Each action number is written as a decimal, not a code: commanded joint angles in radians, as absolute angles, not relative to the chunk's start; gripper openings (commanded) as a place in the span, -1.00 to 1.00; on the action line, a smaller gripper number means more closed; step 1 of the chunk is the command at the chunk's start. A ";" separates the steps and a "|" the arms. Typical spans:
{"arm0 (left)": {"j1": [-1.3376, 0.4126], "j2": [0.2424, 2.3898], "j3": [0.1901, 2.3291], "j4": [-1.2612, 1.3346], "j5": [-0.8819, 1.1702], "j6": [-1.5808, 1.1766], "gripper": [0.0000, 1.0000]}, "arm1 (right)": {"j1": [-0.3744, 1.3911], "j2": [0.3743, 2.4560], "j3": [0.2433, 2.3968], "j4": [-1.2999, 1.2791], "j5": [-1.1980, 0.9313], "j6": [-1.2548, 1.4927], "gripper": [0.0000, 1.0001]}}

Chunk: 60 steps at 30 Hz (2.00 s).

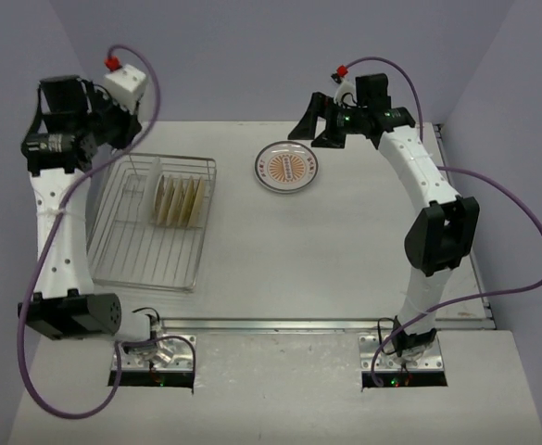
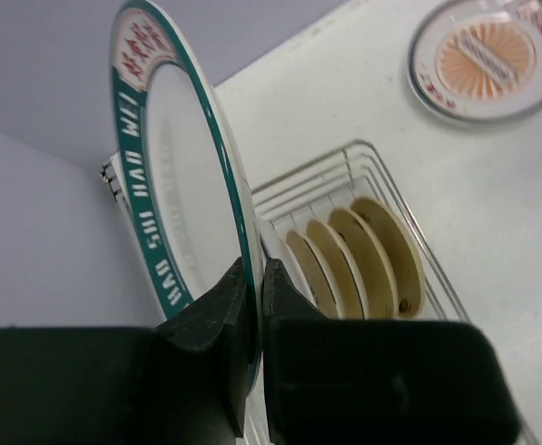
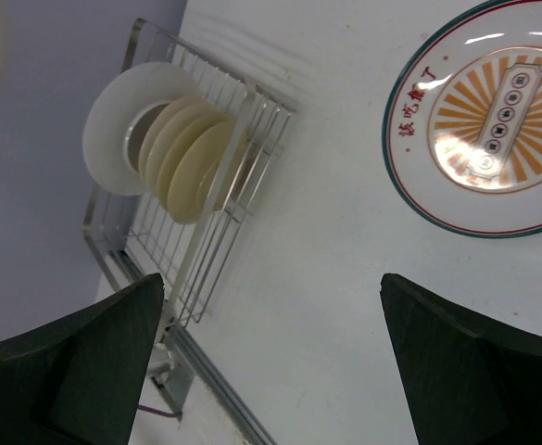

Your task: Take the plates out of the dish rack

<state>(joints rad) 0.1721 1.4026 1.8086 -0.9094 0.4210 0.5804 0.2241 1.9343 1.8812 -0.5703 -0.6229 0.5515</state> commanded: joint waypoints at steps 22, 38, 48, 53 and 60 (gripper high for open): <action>-0.472 0.746 0.697 -0.335 0.099 2.004 -1.00 | 0.456 1.943 1.694 -0.434 -0.718 0.598 0.24; -0.549 0.777 0.702 -0.297 0.079 1.949 -0.84 | 0.508 1.945 1.691 -0.493 -0.583 0.425 -0.89; -0.552 0.808 0.840 -0.232 -0.018 1.555 0.88 | 0.287 2.011 1.761 -0.470 -0.687 0.587 -1.00; -0.551 0.925 1.060 -0.256 -0.193 1.201 0.90 | 0.184 2.092 1.847 -0.460 -0.646 0.630 -1.00; -0.546 1.004 1.224 -0.334 -0.320 0.866 0.93 | 0.121 2.233 1.937 -0.418 -0.636 0.654 -1.00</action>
